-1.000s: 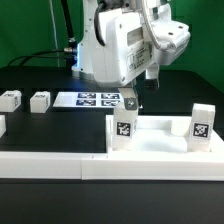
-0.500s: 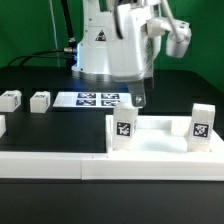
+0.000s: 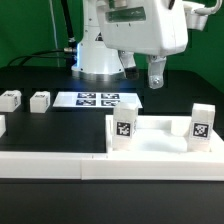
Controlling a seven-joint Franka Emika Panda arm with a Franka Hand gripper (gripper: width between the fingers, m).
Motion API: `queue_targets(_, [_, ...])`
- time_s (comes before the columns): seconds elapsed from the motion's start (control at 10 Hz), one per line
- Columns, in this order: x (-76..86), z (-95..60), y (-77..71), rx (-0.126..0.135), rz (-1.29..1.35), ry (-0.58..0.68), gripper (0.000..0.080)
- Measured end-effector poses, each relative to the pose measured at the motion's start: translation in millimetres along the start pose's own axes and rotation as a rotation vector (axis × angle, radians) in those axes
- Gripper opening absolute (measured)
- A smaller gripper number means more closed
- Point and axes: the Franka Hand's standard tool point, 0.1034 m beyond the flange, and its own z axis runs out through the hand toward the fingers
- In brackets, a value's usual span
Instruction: Assemble square table
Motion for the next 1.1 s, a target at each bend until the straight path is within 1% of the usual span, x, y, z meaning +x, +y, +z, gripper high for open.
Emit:
queue_targets(0.1, [0.4, 0.0, 0.2, -0.001, -0.054, 0.001, 0.0649])
queue_targets(0.2, [3.0, 0.9, 1.8, 0.001, -0.194, 0.01, 0.0649])
queue_targets(0.3, [11.0, 6.9, 10.3, 0.006, -0.44, 0.053, 0.0649])
queue_targets(0.4, [8.5, 14.7, 16.5, -0.027, -0.67, 0.06, 0.0649])
queue_targets(0.5, [7.3, 18.4, 16.9, -0.061, -0.832, 0.065, 0.0649])
queue_targets(0.6, [8.8, 21.0, 19.4, -0.083, -0.943, 0.065, 0.0649])
queue_targets(0.8, [11.8, 19.5, 19.9, -0.09, -1.052, 0.066, 0.0649])
queue_targets(1.1, [12.9, 21.0, 22.2, -0.093, -1.047, 0.063, 0.0649])
